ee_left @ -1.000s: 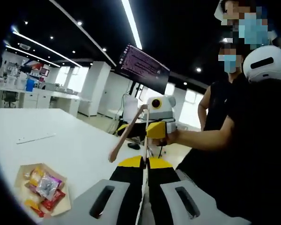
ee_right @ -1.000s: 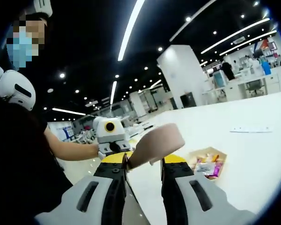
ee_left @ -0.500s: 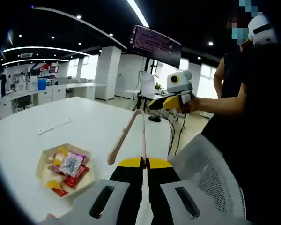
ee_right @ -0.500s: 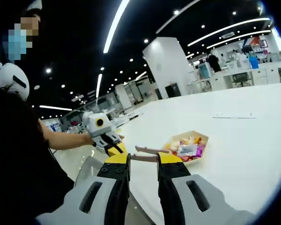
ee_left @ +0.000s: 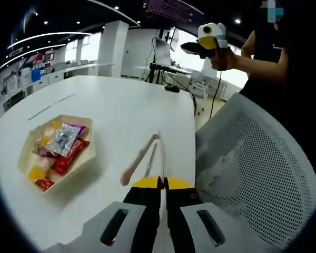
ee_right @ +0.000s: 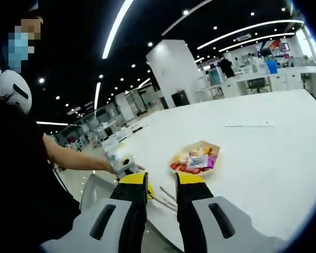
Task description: Place the target food into the container with the food tongs after gripping and lifting it, then release it inside without dropping or visibly crushing the food.
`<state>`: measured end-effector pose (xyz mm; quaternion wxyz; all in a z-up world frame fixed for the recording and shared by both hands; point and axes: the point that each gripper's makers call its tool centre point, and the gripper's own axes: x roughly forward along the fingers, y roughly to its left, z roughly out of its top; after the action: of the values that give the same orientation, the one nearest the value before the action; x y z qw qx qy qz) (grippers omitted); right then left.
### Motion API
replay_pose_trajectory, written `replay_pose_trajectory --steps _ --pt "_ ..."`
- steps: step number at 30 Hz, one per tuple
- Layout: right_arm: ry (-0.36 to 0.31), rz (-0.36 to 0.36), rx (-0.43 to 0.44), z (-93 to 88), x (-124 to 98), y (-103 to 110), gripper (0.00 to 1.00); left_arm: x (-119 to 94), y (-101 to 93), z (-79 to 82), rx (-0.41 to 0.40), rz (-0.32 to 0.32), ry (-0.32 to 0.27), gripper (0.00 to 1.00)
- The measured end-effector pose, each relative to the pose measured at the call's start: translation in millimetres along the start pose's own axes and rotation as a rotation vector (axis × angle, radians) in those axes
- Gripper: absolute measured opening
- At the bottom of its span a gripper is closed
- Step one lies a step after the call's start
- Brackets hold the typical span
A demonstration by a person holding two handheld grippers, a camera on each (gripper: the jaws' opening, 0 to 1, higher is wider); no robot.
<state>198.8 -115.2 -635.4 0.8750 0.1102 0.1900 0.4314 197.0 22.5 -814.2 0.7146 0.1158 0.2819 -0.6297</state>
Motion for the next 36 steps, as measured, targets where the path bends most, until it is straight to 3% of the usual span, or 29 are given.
replay_pose_trajectory --steps 4,9,12,29,31,33,36 --pt "0.012 -0.027 0.017 -7.0 -3 -2 0.21 2 3.3 -3.3 0.009 -0.016 -0.031 0.00" --pt "-0.002 -0.029 0.073 -11.5 -1 4 0.24 5 1.7 -24.2 0.041 -0.031 0.020 0.00" --pt "-0.013 -0.034 0.086 -12.0 0 9 0.24 3 4.4 -25.5 0.030 -0.024 -0.007 0.00" --pt "0.093 -0.050 0.094 -36.2 11 12 0.25 4 4.7 -30.4 0.050 -0.012 -0.055 0.02" --pt "0.097 -0.050 0.096 -37.7 11 10 0.26 1 6.7 -31.0 0.040 -0.003 -0.054 0.12" --pt "0.102 -0.053 0.103 -39.9 12 8 0.27 -8 10.9 -27.7 0.001 0.018 -0.088 0.31" --pt "0.127 -0.080 0.111 -46.5 13 2 0.35 -27 11.6 -21.9 0.004 0.054 -0.100 0.42"
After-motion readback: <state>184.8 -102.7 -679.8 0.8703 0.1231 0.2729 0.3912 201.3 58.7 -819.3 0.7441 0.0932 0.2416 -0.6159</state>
